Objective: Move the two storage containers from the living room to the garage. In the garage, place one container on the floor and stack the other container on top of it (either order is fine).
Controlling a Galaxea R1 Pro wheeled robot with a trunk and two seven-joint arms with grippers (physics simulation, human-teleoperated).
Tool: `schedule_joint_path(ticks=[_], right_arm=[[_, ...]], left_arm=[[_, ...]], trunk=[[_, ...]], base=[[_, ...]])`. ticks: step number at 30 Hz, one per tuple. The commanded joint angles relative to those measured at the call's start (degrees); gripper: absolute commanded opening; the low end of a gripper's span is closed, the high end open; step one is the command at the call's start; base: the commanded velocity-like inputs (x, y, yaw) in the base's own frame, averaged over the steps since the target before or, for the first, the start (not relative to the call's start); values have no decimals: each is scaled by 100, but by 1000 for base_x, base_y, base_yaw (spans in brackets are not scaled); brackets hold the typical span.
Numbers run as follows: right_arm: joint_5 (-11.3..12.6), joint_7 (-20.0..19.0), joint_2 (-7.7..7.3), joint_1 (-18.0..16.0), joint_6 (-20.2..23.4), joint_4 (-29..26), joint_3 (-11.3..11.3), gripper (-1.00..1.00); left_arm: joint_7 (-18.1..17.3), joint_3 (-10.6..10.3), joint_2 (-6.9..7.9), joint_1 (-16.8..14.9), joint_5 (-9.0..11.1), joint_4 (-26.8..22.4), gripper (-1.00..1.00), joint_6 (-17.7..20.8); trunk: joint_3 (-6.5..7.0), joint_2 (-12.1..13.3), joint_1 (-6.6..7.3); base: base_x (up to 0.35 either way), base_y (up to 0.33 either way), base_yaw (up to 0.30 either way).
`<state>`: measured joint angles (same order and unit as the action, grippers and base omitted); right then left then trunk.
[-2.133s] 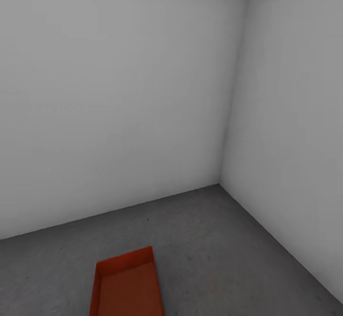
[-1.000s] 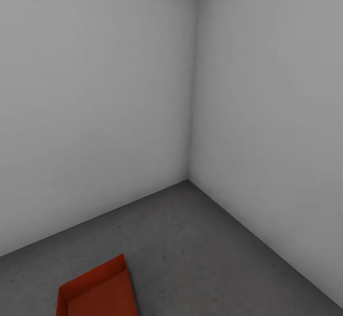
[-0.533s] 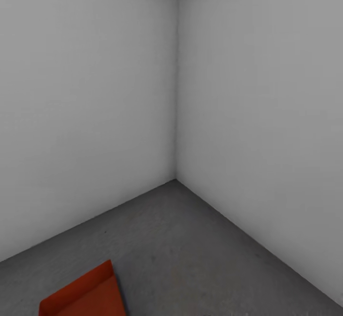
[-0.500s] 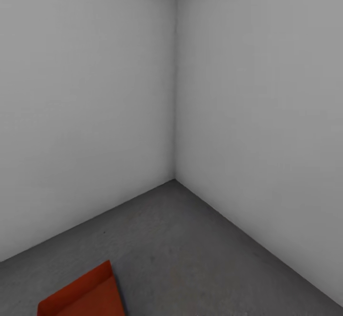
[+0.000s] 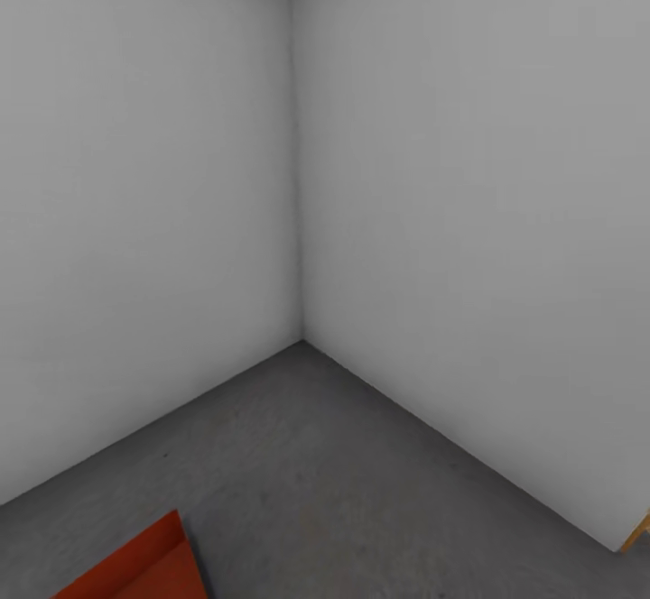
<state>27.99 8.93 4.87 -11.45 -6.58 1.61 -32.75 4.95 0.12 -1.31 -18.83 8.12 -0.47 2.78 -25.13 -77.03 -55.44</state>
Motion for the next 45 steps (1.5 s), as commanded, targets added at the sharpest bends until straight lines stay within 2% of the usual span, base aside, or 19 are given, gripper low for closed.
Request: schedule_joint_path(ticks=[1,14,18,20,21,23,26,33,38,45], right_arm=[[53,4,5,-7,-28,17,-48,100],[58,5,-27,-8,-27,23,-48,100],[58,4,-30,-7,-28,23,-48,100],[58,4,-30,-7,-28,23,-48,100],[58,4,-34,-7,-29,24,-48,100],[58,4,-37,-9,-33,24,-48,100],[58,4,-39,-8,-29,24,-48,100],[58,4,-46,-7,-34,24,-48,100],[63,4,-105,-7,-36,24,-48,100],[87,4,-123,-7,-43,24,-48,100]], left_arm=[[15,-3,-1,-1,49,-5,100,21],[-15,11,-37,-4,94,-22,100,2],[-81,12,-26,13,122,21,100,-329],[-206,13,-15,98,129,27,100,-456],[-421,14,3,224,135,28,100,-520],[-739,14,70,347,141,29,100,-548],[-1001,14,197,557,145,37,100,-543],[-1074,13,259,784,138,34,100,-538],[-1082,6,269,807,123,30,100,-440],[-1077,-23,265,811,54,23,100,-493]], trunk=[[-6,-3,0],[-6,-3,0],[-6,-3,0],[-6,-3,0],[-6,-3,0],[-6,-3,0],[-6,-3,0],[-6,-3,0],[-6,-3,0],[-6,-3,0]], base=[[0,0,-242],[0,0,-242],[0,0,-242],[0,0,-242],[0,0,-242],[0,0,-242],[0,0,-242],[0,0,-242],[0,0,-242],[0,0,-247]])
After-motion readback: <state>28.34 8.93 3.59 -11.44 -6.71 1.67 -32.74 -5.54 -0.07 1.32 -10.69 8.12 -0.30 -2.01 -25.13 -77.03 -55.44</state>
